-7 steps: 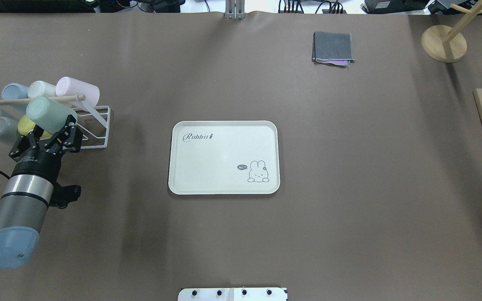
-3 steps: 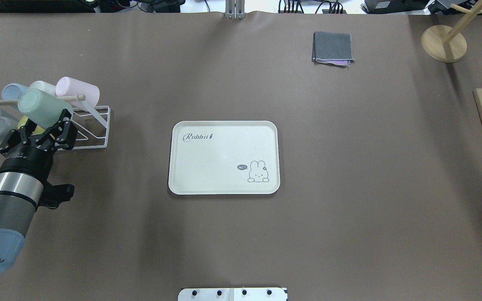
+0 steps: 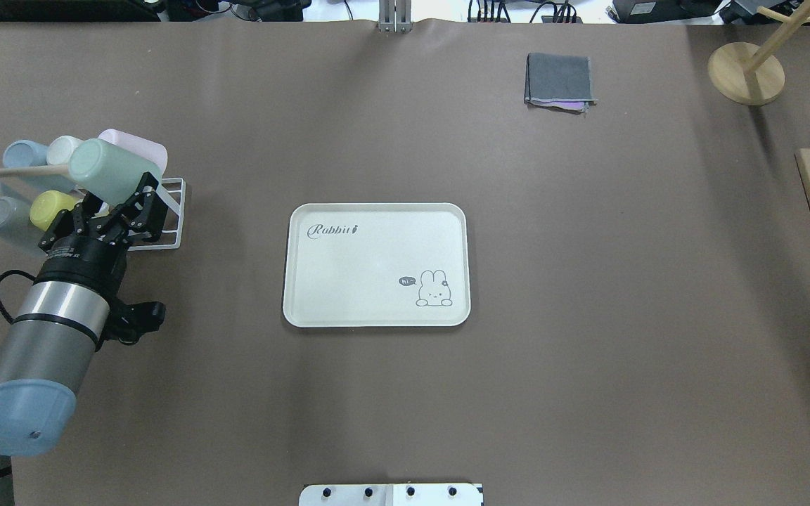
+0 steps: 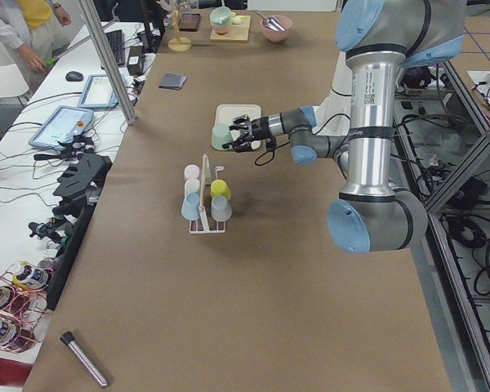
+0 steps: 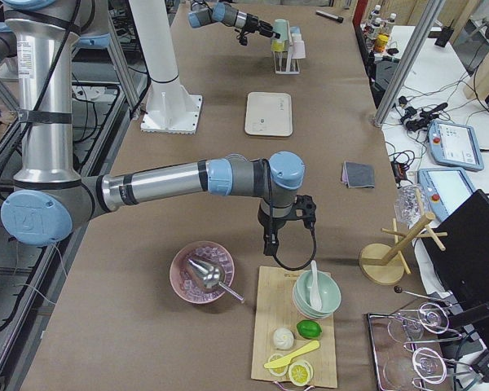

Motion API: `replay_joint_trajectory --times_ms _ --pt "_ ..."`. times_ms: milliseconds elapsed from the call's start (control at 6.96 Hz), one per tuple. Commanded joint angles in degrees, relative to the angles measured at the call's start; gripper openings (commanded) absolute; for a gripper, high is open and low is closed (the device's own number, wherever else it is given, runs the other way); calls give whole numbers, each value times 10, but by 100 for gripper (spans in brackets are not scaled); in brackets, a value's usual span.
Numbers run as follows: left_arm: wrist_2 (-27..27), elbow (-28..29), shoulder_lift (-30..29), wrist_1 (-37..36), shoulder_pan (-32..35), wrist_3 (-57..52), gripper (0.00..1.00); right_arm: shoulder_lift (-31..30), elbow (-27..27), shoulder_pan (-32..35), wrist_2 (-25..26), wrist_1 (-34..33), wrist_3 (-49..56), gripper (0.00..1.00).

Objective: Pick up and place green cup on tray

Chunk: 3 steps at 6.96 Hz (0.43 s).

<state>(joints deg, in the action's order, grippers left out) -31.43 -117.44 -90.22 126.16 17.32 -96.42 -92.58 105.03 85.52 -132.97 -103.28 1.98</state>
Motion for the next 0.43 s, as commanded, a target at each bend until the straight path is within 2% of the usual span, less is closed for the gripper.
replay_joint_trajectory --times_ms 0,144,287 --pt "-13 19 -38 1 -1 109 75 -2 -1 0 -1 -1 3 99" --pt "-20 35 -56 12 -2 189 75 -4 -1 0 0 -1 4 99" --pt "-27 68 -76 61 -2 252 75 -6 -1 0 -1 -1 4 99"
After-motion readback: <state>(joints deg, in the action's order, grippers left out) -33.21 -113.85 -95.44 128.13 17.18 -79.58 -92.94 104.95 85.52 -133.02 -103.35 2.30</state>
